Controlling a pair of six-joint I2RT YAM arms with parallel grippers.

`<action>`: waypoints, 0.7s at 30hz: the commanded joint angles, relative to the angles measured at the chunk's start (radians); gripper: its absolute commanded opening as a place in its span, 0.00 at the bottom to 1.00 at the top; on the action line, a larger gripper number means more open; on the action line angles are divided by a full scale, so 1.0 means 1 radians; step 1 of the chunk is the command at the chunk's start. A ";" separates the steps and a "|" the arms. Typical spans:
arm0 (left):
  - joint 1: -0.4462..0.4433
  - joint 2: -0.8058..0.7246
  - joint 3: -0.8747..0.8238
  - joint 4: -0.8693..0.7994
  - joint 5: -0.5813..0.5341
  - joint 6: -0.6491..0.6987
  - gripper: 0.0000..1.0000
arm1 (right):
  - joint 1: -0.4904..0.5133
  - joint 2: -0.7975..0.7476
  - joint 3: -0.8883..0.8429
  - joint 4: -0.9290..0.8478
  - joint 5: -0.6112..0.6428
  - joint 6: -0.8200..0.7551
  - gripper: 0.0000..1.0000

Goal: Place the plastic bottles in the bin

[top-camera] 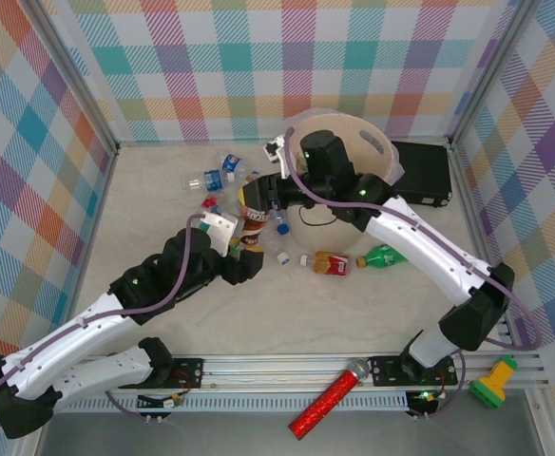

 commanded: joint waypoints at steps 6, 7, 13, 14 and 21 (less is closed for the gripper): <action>-0.009 -0.070 0.020 -0.006 -0.063 -0.043 1.00 | -0.010 -0.165 0.046 -0.083 0.273 -0.146 0.50; -0.009 -0.076 0.015 -0.002 -0.065 -0.046 1.00 | -0.013 -0.177 0.051 -0.090 0.306 -0.160 0.50; -0.009 -0.087 -0.006 0.006 -0.070 -0.068 1.00 | -0.030 -0.247 0.069 -0.089 0.521 -0.264 0.52; -0.009 -0.087 -0.008 0.010 -0.067 -0.071 1.00 | -0.033 -0.254 0.073 -0.084 0.552 -0.288 0.53; -0.010 -0.091 -0.030 0.021 -0.048 -0.094 1.00 | -0.079 -0.244 0.070 0.006 0.734 -0.430 0.51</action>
